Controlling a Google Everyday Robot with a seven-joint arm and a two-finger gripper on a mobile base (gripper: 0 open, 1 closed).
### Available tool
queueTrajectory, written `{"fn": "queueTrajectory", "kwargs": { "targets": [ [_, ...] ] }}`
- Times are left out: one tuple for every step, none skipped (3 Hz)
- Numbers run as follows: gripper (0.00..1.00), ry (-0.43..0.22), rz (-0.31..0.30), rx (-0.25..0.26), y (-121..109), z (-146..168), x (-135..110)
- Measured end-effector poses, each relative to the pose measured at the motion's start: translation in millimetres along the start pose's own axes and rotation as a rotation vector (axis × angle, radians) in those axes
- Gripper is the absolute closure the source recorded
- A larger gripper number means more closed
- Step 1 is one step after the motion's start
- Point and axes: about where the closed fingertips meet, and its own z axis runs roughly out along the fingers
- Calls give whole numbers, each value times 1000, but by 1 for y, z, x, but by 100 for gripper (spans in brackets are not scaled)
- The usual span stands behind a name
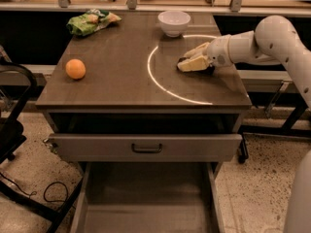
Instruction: Move rxbar chocolate near orange
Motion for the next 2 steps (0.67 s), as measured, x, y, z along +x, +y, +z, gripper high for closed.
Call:
{"fn": "queueTrajectory", "kwargs": {
  "targets": [
    [7, 0, 0, 0, 0, 0, 0],
    [0, 0, 0, 0, 0, 0, 0]
  ]
}}
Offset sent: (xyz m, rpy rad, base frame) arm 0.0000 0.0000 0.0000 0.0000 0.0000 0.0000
